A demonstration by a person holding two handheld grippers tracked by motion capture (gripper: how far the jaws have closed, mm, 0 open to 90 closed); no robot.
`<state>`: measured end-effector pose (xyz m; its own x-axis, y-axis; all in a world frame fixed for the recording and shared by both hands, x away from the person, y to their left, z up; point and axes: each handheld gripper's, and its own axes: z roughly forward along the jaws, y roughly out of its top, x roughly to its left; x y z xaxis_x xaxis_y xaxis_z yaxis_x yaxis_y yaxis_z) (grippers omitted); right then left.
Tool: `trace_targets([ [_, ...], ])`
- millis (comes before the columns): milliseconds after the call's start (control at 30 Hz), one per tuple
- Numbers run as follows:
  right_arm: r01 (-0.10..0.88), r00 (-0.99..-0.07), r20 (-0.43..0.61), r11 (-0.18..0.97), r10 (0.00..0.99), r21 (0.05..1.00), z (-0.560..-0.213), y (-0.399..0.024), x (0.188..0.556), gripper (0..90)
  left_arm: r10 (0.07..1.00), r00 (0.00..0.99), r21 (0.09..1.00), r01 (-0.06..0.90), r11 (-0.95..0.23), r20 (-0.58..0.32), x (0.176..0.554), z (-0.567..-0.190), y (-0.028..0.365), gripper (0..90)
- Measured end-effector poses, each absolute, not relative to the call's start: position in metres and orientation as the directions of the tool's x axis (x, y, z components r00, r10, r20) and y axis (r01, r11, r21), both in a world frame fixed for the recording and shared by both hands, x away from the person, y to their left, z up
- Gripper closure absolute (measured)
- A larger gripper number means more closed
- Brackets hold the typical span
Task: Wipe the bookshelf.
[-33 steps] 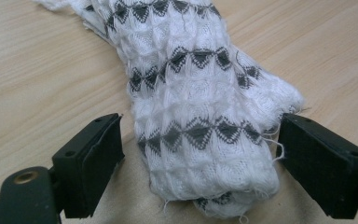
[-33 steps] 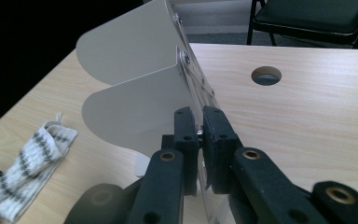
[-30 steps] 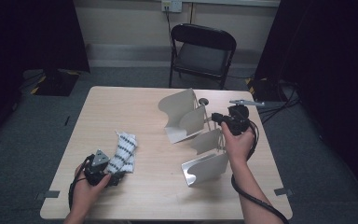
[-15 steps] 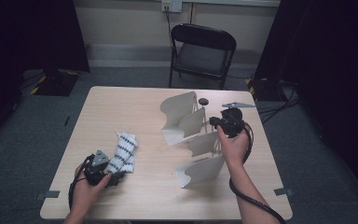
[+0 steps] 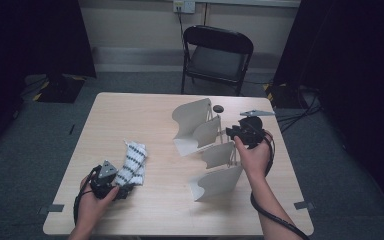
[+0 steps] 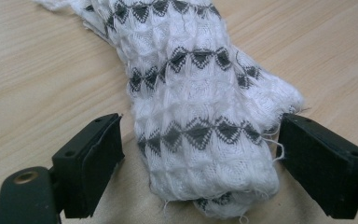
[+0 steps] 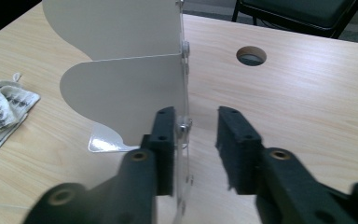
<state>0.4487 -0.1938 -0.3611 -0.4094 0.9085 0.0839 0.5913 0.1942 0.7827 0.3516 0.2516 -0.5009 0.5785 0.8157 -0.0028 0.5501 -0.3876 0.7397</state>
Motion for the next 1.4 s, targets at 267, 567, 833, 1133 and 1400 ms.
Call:
trace_targets([
  [267, 0.563, -0.413, 0.08, 0.185, 0.907, 0.805, -0.353, -0.22, 0.439, 52.1, 0.818, 0.576, 0.74, 0.55, -0.386, -0.002, 0.351, -0.501, 0.251, 14.0],
  [567, 0.569, -0.402, 0.037, 0.217, 0.915, 0.793, -0.37, -0.245, 0.428, 43.8, 0.816, 0.578, 0.739, 0.55, -0.389, 0.0, 0.352, -0.501, 0.252, 14.0],
  [833, 0.579, -0.41, 0.014, 0.248, 0.912, 0.777, -0.4, -0.257, 0.414, 37.4, 0.817, 0.577, 0.739, 0.55, -0.389, 0.0, 0.352, -0.501, 0.252, 13.9],
  [1133, 0.564, -0.415, 0.024, 0.236, 0.909, 0.791, -0.402, -0.258, 0.413, 38.3, 0.817, 0.576, 0.738, 0.553, -0.387, -0.003, 0.352, -0.501, 0.251, 13.9],
  [1400, 0.527, -0.419, 0.021, 0.224, 0.908, 0.82, -0.37, -0.243, 0.422, 43.5, 0.818, 0.575, 0.739, 0.553, -0.384, -0.005, 0.352, -0.501, 0.251, 13.9],
])
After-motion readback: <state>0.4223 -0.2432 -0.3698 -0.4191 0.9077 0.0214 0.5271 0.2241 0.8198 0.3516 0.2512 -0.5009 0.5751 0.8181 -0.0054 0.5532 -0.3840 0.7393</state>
